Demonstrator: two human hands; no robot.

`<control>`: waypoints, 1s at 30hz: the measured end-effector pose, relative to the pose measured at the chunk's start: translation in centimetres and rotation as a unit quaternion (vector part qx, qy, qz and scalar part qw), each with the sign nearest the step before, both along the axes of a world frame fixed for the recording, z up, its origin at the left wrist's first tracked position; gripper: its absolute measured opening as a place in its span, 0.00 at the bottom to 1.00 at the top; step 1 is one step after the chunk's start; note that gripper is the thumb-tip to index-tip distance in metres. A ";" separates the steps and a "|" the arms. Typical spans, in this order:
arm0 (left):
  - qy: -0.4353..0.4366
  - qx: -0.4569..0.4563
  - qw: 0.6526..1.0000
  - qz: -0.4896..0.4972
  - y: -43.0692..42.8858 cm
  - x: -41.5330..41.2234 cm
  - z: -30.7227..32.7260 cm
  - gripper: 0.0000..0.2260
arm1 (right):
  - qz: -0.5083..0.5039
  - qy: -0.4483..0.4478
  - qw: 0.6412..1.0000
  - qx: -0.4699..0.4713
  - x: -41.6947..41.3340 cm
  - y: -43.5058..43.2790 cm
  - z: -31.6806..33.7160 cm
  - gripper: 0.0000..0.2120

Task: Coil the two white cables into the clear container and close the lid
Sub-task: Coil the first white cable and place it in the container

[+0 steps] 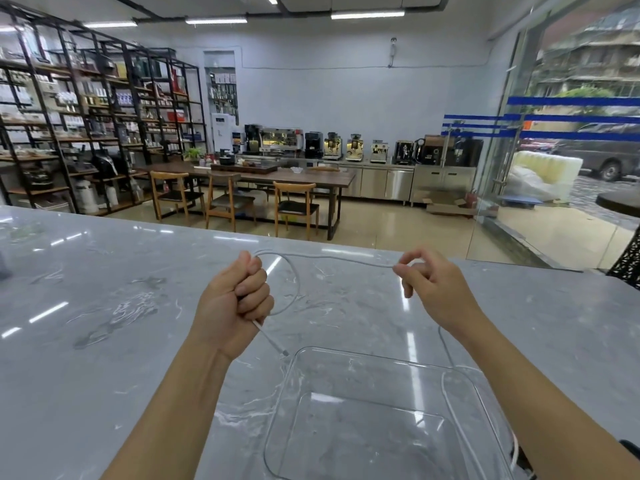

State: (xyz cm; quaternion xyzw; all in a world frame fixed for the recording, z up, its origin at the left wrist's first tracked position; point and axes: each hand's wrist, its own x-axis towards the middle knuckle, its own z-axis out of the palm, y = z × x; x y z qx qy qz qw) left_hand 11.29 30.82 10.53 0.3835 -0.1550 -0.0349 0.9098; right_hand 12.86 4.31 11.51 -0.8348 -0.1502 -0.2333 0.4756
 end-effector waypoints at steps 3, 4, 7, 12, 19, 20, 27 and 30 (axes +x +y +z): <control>-0.001 0.050 0.999 0.003 -0.3 -0.1 0.1 0.15 | 0.024 0.017 0.998 -0.056 -0.4 0.1 -0.2 0.09; -0.004 0.063 0.998 0.000 -0.4 -0.2 0.1 0.14 | 0.025 -0.009 0.998 -0.053 -0.6 0.5 -0.5 0.12; -0.003 0.069 0.998 -0.004 -0.9 -0.3 0.0 0.14 | -0.022 -0.101 0.993 0.055 -0.8 1.2 -0.9 0.10; 0.006 0.017 1.000 -0.012 -1.0 -0.2 0.8 0.14 | -0.077 -0.087 0.988 -0.101 -0.2 0.8 -0.6 0.07; 0.009 -0.139 0.989 -0.041 -0.9 0.3 1.0 0.17 | 0.041 0.015 0.999 -0.004 0.3 -0.4 -1.0 0.05; 0.005 -0.159 0.987 -0.038 -0.4 0.4 1.1 0.17 | 0.071 0.034 0.995 0.054 0.3 -0.9 -1.3 0.07; -0.020 -0.154 0.987 -0.032 0.0 0.6 1.3 0.18 | -0.101 -0.173 0.968 -0.152 0.3 -0.7 -3.2 0.08; -0.028 -0.096 0.995 -0.030 -0.9 0.6 1.3 0.17 | -0.049 -0.206 0.907 -0.365 -0.3 1.0 -3.1 0.10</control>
